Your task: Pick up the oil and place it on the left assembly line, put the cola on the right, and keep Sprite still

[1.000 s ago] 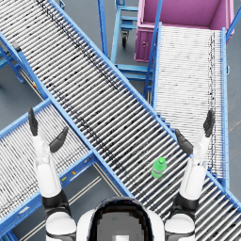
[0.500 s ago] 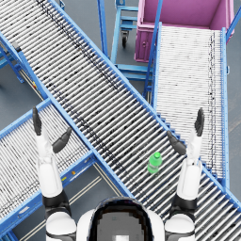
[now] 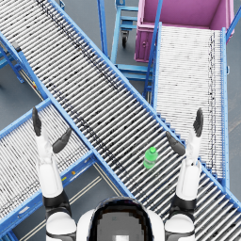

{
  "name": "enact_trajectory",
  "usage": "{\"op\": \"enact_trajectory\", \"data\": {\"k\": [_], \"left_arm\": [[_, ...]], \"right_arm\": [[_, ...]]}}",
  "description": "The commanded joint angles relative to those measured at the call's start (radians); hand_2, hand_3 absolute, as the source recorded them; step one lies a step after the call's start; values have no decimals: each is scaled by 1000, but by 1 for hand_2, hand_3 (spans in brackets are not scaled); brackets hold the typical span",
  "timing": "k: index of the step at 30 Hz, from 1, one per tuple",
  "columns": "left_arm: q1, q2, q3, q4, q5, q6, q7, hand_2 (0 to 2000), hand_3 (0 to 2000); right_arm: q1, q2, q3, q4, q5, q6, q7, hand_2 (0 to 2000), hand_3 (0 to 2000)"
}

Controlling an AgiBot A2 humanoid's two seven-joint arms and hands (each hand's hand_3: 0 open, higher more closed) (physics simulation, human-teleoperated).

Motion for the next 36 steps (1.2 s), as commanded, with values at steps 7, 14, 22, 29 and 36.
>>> {"op": "enact_trajectory", "data": {"k": [7, 14, 22, 29, 36], "left_arm": [[26, -7, -8, -7, 0, 0, 0, 0, 0], [11, -1, -14, -4, 0, 0, 0, 0, 0], [-1, 4, -15, -5, 0, 0, 0, 0, 0], [1, 5, -8, -9, 0, 0, 0, 0, 0], [15, 1, -8, -15, 0, 0, 0, 0, 0]], "right_arm": [[11, 1, -8, 5, 0, 0, 0, 0, 0], [14, -1, -5, 8, 0, 0, 0, 0, 0], [8, -6, -14, 0, 0, 0, 0, 0, 0], [4, -9, -11, 3, 0, 0, 0, 0, 0], [16, -8, -7, 14, 0, 0, 0, 0, 0]]}}
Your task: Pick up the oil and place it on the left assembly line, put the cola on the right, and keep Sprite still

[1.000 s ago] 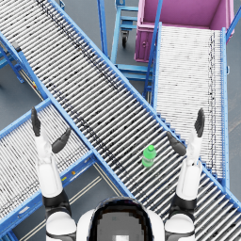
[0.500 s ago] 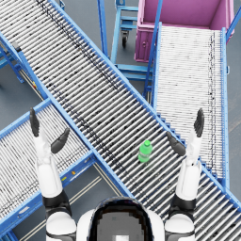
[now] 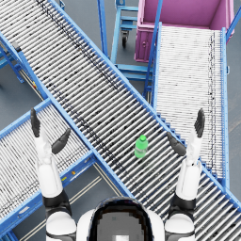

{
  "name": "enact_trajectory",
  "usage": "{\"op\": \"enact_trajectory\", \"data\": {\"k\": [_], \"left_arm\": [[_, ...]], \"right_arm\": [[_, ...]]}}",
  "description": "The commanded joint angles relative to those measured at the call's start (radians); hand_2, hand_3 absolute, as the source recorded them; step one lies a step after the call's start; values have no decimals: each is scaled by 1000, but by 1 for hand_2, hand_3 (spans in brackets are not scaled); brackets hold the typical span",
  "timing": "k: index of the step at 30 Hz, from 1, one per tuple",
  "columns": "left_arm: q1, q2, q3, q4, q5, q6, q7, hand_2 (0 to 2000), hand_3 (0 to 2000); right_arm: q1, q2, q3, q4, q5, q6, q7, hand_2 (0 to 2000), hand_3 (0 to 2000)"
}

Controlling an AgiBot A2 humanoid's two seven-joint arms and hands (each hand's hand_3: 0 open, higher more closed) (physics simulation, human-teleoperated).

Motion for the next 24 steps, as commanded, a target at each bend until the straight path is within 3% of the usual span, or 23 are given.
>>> {"op": "enact_trajectory", "data": {"k": [1, 24], "left_arm": [[16, -5, 1, 2, 0, 0, 0, 0, 0], [-28, 13, 3, -5, 0, 0, 0, 0, 0]], "right_arm": [[12, 3, 2, 1, 0, 0, 0, 0, 0], [-12, -10, -1, -7, 0, 0, 0, 0, 0]]}}
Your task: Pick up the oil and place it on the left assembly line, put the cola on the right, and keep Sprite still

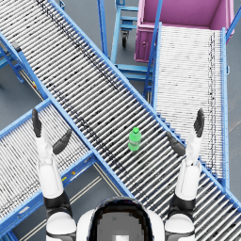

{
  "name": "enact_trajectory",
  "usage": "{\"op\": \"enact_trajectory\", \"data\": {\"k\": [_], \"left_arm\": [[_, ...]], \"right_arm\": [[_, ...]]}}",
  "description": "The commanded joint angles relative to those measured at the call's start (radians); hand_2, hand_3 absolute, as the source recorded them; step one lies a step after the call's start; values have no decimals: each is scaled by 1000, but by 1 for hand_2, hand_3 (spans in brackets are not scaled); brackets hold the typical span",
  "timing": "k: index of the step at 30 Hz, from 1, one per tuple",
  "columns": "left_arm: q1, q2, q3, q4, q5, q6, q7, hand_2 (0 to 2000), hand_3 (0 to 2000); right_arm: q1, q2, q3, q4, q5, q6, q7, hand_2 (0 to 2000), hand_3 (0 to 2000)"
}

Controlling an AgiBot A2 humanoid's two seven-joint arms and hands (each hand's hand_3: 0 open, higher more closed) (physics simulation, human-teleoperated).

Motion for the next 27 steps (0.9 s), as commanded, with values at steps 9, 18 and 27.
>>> {"op": "enact_trajectory", "data": {"k": [9, 18, 27], "left_arm": [[-2, 1, 0, -1, 0, 0, 0, 0, 0], [21, -6, -1, -7, 0, 0, 0, 0, 0], [15, -3, 0, -13, 0, 0, 0, 0, 0]], "right_arm": [[0, -2, -6, -6, 0, 0, 0, 0, 0], [20, 2, -11, 5, 0, 0, 0, 0, 0], [19, 0, -7, 1, 0, 0, 0, 0, 0]]}}
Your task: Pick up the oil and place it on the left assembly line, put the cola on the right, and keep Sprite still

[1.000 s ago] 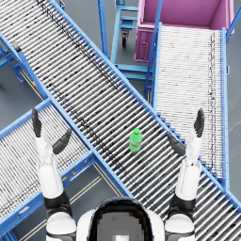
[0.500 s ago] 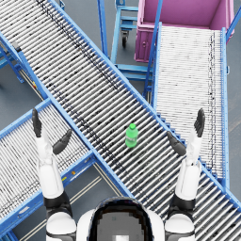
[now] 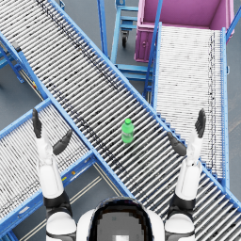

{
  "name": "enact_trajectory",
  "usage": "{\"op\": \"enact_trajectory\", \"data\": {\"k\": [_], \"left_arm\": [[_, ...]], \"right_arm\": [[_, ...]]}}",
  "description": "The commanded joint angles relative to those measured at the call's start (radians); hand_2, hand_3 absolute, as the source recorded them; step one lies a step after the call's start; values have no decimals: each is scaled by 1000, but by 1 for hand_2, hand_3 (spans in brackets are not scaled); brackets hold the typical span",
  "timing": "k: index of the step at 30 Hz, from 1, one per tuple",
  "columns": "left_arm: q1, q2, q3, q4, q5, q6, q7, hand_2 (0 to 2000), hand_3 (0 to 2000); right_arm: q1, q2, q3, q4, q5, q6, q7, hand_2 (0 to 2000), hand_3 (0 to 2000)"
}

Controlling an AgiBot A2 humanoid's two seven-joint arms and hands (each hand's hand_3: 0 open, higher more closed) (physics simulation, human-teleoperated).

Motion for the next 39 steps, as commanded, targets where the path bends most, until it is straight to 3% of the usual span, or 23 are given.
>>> {"op": "enact_trajectory", "data": {"k": [1, 14, 39], "left_arm": [[2, 0, -8, 1, 0, 0, 0, 0, 0], [-25, 4, 8, 7, -15, 3, 3, 0, 0], [-196, -114, 373, 127, -457, 98, 98, 0, 0]], "right_arm": [[14, 4, 7, -7, 0, 0, 0, 0, 0], [-8, 1, 14, -18, -12, 3, -3, 0, 0], [-133, 145, 369, -119, -369, 97, -98, 0, 0]]}}
